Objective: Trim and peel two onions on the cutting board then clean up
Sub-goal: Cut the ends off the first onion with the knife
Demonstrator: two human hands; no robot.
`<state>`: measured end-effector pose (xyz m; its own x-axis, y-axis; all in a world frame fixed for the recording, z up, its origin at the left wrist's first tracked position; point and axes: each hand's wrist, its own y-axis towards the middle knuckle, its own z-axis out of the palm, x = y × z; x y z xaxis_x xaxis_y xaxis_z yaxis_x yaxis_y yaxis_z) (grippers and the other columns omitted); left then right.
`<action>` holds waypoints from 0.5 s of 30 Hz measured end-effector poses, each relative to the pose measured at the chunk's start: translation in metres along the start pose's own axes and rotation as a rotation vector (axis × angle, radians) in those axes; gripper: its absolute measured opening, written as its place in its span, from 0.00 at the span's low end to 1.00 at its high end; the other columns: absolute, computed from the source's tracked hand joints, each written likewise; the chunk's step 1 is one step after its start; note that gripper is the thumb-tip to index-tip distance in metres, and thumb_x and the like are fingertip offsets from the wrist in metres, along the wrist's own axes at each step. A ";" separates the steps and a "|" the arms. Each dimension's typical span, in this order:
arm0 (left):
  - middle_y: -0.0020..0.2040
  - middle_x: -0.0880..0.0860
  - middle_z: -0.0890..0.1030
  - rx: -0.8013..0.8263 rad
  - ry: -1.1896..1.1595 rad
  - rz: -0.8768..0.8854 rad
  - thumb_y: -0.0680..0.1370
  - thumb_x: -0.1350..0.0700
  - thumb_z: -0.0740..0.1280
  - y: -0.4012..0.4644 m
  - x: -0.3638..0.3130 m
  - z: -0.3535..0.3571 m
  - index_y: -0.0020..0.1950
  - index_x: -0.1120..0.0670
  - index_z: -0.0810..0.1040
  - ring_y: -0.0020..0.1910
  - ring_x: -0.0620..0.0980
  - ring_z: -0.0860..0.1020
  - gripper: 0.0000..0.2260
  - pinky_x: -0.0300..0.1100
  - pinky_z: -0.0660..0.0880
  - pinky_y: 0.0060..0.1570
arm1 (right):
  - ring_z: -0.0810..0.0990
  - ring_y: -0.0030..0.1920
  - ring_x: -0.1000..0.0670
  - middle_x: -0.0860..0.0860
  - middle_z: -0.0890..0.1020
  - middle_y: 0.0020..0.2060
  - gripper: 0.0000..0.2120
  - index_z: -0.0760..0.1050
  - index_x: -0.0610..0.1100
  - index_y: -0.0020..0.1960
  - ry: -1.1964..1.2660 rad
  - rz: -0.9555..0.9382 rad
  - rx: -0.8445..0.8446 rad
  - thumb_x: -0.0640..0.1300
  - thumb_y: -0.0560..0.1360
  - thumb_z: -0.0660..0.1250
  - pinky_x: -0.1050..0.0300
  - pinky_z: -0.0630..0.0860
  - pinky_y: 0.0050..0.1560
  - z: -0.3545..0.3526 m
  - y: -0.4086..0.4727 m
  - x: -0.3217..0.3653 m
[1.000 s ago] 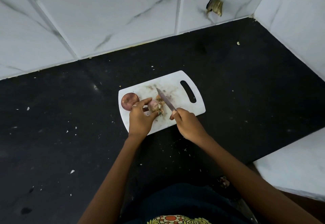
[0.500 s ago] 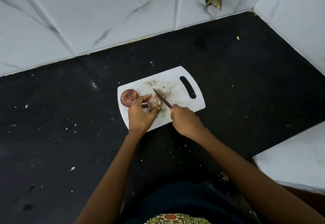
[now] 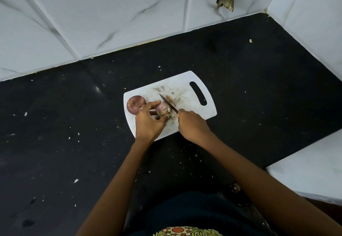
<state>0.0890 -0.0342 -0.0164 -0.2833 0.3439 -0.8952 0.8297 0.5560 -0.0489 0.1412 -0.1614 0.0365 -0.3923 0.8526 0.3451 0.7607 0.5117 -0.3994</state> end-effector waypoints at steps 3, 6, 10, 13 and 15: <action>0.58 0.55 0.80 -0.001 -0.016 -0.007 0.70 0.66 0.76 0.001 0.003 0.000 0.61 0.60 0.78 0.45 0.37 0.77 0.20 0.25 0.75 0.43 | 0.78 0.48 0.40 0.41 0.78 0.49 0.09 0.68 0.38 0.58 -0.021 -0.003 0.003 0.37 0.79 0.54 0.52 0.67 0.41 0.001 -0.004 -0.004; 0.57 0.53 0.80 -0.011 -0.024 -0.004 0.70 0.66 0.76 0.000 0.002 0.001 0.61 0.60 0.78 0.45 0.37 0.77 0.20 0.25 0.75 0.43 | 0.77 0.46 0.41 0.42 0.79 0.48 0.10 0.68 0.39 0.59 -0.030 0.012 0.001 0.37 0.80 0.54 0.51 0.68 0.40 0.003 -0.012 -0.009; 0.56 0.53 0.81 -0.012 -0.018 0.004 0.70 0.65 0.75 0.002 0.003 0.001 0.60 0.60 0.78 0.45 0.39 0.78 0.19 0.26 0.76 0.42 | 0.78 0.49 0.40 0.41 0.78 0.50 0.11 0.68 0.38 0.59 -0.016 0.019 -0.010 0.35 0.78 0.54 0.51 0.68 0.41 0.003 -0.007 -0.001; 0.55 0.52 0.81 -0.013 -0.006 0.012 0.70 0.65 0.75 0.003 0.002 0.001 0.61 0.60 0.78 0.46 0.41 0.78 0.20 0.27 0.76 0.43 | 0.78 0.51 0.40 0.41 0.78 0.51 0.11 0.68 0.38 0.59 -0.016 0.013 -0.026 0.35 0.78 0.55 0.52 0.67 0.41 0.003 -0.003 0.003; 0.54 0.50 0.80 -0.011 -0.009 0.019 0.70 0.65 0.75 0.001 0.002 0.002 0.61 0.60 0.78 0.45 0.39 0.78 0.20 0.26 0.76 0.43 | 0.78 0.51 0.40 0.41 0.79 0.51 0.12 0.68 0.38 0.60 -0.032 0.017 -0.027 0.34 0.78 0.54 0.52 0.67 0.41 0.003 -0.007 0.000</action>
<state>0.0907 -0.0343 -0.0187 -0.2630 0.3480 -0.8999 0.8298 0.5574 -0.0270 0.1343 -0.1648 0.0362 -0.3954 0.8644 0.3106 0.7808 0.4945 -0.3819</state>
